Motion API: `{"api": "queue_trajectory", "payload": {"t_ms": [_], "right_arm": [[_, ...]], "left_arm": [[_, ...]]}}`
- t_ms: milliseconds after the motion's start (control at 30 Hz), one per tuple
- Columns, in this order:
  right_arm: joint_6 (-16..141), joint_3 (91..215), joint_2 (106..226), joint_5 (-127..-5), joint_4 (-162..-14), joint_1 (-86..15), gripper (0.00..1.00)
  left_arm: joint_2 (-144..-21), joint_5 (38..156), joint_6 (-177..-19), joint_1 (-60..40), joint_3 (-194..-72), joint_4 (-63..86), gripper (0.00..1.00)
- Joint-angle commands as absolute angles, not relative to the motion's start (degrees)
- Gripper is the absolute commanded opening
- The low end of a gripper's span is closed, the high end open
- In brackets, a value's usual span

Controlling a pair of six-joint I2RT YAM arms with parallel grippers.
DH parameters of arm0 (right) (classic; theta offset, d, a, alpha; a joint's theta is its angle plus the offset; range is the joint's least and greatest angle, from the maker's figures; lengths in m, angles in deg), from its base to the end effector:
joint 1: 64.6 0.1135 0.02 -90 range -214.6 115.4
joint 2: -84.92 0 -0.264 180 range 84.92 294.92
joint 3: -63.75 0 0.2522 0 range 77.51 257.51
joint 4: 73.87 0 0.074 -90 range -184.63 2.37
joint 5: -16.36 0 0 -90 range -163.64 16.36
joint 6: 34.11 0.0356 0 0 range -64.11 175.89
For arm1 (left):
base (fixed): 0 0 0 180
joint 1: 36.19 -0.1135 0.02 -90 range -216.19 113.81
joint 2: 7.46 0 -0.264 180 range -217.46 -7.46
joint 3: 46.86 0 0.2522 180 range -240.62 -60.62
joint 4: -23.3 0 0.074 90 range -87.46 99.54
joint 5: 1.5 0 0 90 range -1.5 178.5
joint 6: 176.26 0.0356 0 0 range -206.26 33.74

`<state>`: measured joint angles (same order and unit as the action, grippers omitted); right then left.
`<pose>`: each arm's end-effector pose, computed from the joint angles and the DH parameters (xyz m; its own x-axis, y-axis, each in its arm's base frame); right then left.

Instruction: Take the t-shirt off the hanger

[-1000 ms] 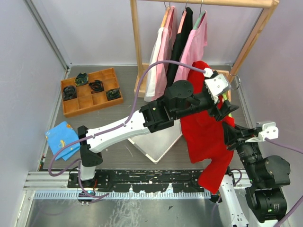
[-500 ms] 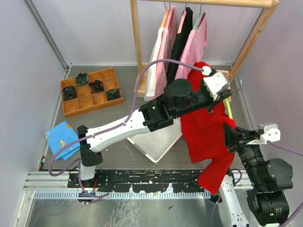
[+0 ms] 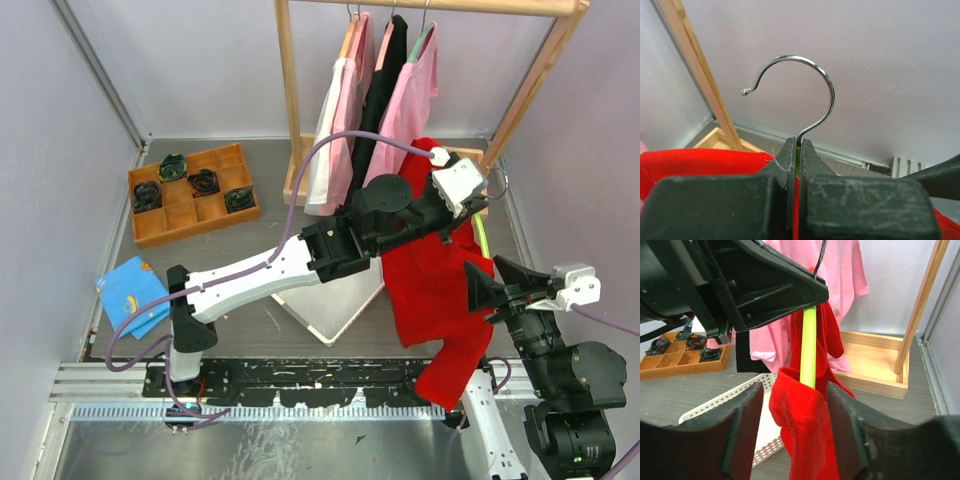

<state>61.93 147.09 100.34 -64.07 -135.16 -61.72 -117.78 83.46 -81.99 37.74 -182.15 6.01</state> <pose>-0.0316 0.0043 0.4300 0.0921 0.1085 -0.9898 -0.2254 0.9705 0.0854 0.1272 -0.4304 0.4822 0.1064 -0.1013 -0.9892 0.9278 0.3680 0.0621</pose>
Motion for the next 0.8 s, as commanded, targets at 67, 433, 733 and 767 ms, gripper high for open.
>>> {"api": "queue_trajectory", "payload": {"t_ms": [67,433,733,767], "right_arm": [[61.0,149.0,102.0,-64.2,-133.7,-61.9,0.65],[61.6,147.9,99.3,-64.4,-138.5,-61.9,0.69],[62.5,146.2,97.6,-66.2,-140.2,-61.8,0.69],[62.4,146.2,97.4,-66.5,-140.4,-61.9,0.69]], "left_arm": [[-116.8,74.3,-79.1,37.8,-185.0,10.0,0.00],[-114.5,70.3,-80.4,34.6,-187.9,8.4,0.00],[-113.4,70.5,-82.3,32.5,-188.7,7.3,0.00],[-113.4,70.4,-82.5,32.3,-189.0,7.2,0.00]]}}
